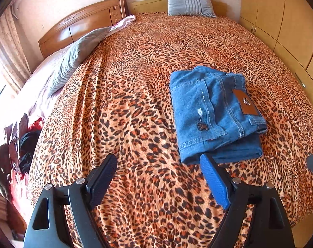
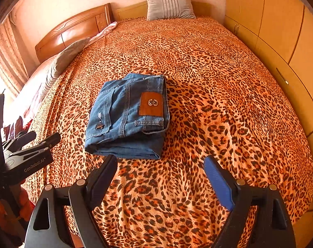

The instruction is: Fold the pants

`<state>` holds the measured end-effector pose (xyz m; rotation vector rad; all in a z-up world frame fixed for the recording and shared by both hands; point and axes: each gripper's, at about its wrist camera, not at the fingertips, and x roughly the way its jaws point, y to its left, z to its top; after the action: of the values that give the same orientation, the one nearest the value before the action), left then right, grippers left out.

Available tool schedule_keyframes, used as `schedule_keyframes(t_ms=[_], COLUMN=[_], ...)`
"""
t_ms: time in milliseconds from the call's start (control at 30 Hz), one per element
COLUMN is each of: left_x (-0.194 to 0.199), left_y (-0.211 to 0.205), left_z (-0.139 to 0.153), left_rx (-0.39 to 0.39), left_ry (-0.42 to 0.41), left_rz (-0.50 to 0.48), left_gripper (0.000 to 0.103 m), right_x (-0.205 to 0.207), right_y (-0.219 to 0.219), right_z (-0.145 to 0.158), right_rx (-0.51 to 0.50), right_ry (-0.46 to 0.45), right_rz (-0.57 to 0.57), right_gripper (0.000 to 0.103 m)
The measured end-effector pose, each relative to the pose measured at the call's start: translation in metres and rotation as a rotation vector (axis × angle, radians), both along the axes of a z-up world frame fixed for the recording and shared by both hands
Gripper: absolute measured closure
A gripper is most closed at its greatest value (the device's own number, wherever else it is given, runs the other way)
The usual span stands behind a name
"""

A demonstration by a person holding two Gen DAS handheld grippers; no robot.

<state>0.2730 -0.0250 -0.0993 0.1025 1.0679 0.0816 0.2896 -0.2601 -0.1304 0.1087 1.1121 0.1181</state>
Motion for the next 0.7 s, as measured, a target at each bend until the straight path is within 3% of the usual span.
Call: schedule_keyframes(t_ms=[133, 267, 300, 367, 533, 600, 633, 700], left_x=[-0.007, -0.007, -0.007, -0.006, -0.02, -0.026, -0.029, -0.039], left_y=[0.006, 0.006, 0.004, 0.001, -0.013, -0.022, -0.027, -0.037], left_z=[-0.036, -0.053, -0.052, -0.047, -0.022, -0.012, -0.009, -0.002], left_rx=[-0.044, -0.019, -0.018, -0.022, -0.05, -0.043, -0.039, -0.044], left_ry=[0.153, 0.241, 0.249, 0.245, 0.148, 0.12, 0.118, 0.112], left_rz=[0.031, 0.056, 0.054, 0.048, 0.058, 0.061, 0.061, 0.067], left_gripper=[0.022, 0.041, 0.042, 0.042, 0.041, 0.041, 0.041, 0.04], right_x=[-0.008, -0.015, -0.017, -0.019, -0.031, -0.039, -0.044, -0.054], right_y=[-0.002, -0.003, -0.002, -0.001, 0.001, -0.002, -0.004, -0.011], right_z=[-0.004, 0.007, 0.009, 0.01, 0.005, 0.005, 0.006, 0.01], right_rx=[-0.028, -0.063, -0.075, -0.072, -0.049, -0.06, -0.074, -0.088], right_ry=[0.036, 0.015, 0.012, 0.018, 0.042, 0.038, 0.038, 0.019], right_rz=[-0.022, -0.039, -0.039, -0.033, 0.015, 0.028, 0.034, 0.032], right_gripper=[0.016, 0.016, 0.016, 0.016, 0.016, 0.011, 0.002, 0.0])
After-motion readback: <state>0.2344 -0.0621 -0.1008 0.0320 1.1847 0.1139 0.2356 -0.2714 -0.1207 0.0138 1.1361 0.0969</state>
